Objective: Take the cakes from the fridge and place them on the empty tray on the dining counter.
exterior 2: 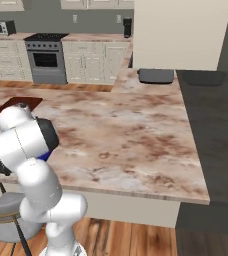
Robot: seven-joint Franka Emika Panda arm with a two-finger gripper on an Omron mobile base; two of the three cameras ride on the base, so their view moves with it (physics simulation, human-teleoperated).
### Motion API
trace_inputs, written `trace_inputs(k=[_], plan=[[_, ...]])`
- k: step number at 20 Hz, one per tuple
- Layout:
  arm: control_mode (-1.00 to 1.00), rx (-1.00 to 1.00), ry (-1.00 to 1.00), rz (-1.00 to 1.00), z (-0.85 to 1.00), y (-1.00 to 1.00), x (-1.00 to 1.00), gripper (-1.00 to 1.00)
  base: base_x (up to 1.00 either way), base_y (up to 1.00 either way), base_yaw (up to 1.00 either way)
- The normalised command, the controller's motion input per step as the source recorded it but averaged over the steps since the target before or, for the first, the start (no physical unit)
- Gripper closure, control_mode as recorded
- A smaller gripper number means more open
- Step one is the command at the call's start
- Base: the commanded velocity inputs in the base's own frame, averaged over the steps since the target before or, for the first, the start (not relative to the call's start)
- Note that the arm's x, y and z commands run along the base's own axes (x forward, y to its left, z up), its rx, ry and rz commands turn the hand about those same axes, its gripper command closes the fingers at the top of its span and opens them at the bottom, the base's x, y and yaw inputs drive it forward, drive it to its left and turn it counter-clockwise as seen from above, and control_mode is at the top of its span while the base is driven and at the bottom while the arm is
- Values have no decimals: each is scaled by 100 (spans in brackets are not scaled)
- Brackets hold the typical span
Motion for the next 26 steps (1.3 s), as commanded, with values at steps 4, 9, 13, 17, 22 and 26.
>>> trace_inputs(k=[4, 9, 13, 17, 22, 26], plan=[[-100, -5, 0, 0, -39, 11, 15, 100, 0, 0, 0], [-100, -2, 0, 1, -40, 2, 18, 100, 0, 0, 0], [-100, -1, 0, 1, -35, 0, 19, 100, 0, 0, 0], [-100, 0, 0, 1, -35, 1, 21, 100, 0, 0, 0], [-100, -5, 0, 1, -32, 18, 3, -100, 0, 0, 0], [-100, -1, -1, 0, -3, 16, -12, -100, 0, 0, 0]])
